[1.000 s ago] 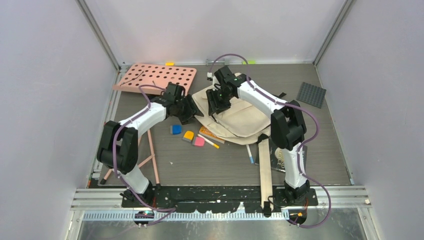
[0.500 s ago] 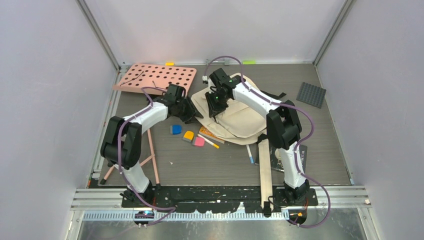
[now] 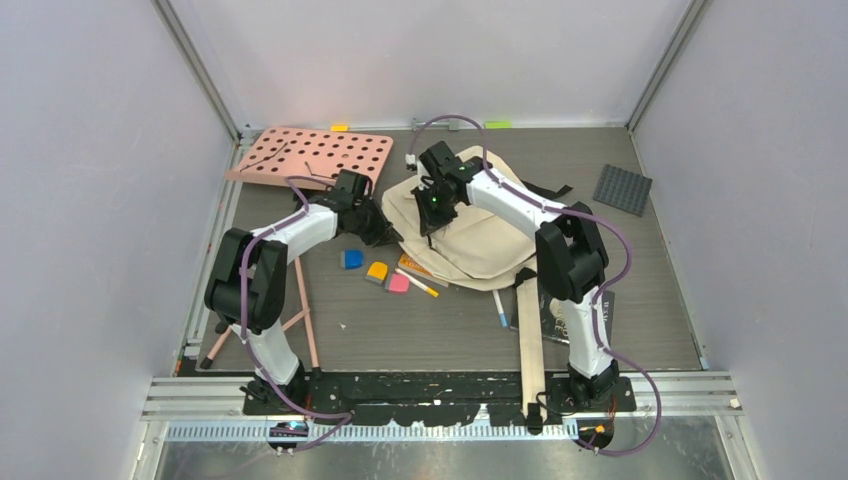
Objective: Pack the student bag
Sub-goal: Adjust the student bag at the center of the board, then unzip the student bag at the center of the board.
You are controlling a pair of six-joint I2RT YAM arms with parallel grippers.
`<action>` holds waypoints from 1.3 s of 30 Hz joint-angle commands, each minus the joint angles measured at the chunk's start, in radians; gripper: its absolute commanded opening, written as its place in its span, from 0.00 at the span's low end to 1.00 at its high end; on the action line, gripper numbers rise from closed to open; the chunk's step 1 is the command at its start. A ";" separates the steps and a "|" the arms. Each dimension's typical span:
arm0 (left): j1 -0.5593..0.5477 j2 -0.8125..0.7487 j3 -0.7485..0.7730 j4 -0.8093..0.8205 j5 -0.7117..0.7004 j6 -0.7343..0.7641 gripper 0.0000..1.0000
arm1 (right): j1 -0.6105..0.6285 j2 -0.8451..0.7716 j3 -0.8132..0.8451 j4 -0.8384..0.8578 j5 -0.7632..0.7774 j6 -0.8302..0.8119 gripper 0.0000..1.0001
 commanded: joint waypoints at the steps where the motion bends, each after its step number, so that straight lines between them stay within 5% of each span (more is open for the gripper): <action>1: 0.014 -0.005 0.005 0.008 -0.038 0.022 0.00 | 0.006 -0.124 -0.026 0.007 0.069 0.007 0.01; 39: 0.041 0.080 0.116 0.027 -0.119 0.042 0.00 | 0.015 -0.540 -0.389 0.014 0.225 0.046 0.01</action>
